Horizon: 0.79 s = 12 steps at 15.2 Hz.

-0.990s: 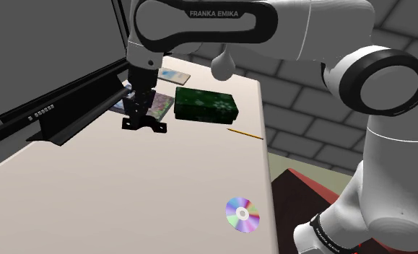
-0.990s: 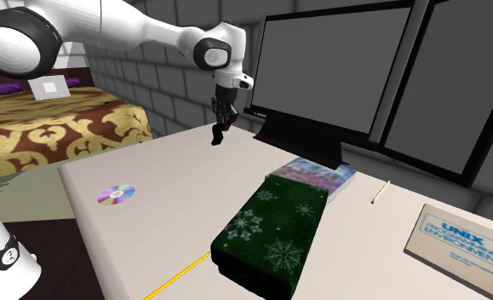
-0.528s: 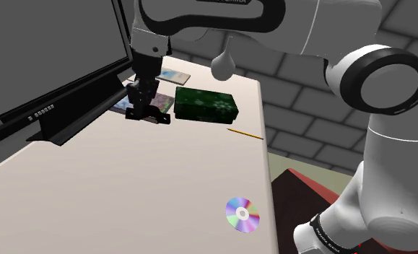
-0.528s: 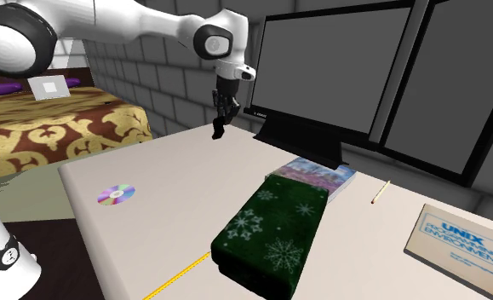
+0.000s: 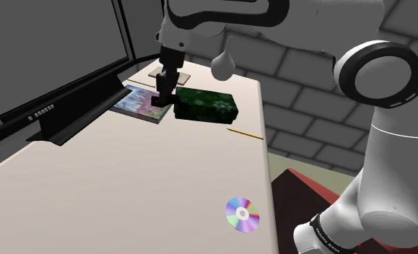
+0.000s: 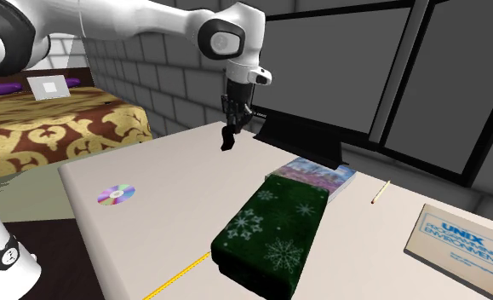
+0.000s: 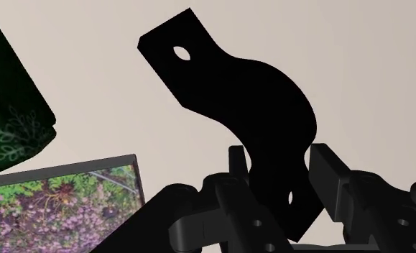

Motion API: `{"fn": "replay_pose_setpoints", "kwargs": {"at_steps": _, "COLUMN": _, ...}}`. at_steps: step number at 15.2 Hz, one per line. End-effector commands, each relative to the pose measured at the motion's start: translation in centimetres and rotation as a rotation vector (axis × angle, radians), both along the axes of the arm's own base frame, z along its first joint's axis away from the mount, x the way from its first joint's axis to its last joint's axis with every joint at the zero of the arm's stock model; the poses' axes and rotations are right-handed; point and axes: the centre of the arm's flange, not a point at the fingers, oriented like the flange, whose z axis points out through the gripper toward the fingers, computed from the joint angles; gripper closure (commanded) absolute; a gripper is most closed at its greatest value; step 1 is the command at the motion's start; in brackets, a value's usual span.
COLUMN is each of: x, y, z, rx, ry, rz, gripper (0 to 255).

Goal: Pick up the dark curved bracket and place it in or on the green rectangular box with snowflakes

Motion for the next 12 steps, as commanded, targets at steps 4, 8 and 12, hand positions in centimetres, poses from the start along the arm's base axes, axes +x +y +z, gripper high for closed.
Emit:
{"fn": "replay_pose_setpoints", "kwargs": {"at_steps": 4, "x": 2.3, "y": -6.4, "z": 0.2, "rx": 0.0, "ry": 0.0, "rz": 0.001, "gripper": 255}}
{"fn": "replay_pose_setpoints", "kwargs": {"at_steps": 8, "x": 4.0, "y": -11.3, "z": 0.3, "rx": 0.0, "ry": 0.0, "rz": 0.001, "gripper": 255}}
{"fn": "replay_pose_setpoints", "kwargs": {"at_steps": 12, "x": 5.8, "y": -16.3, "z": 0.5, "rx": 0.0, "ry": 0.0, "rz": 0.001, "gripper": 255}}
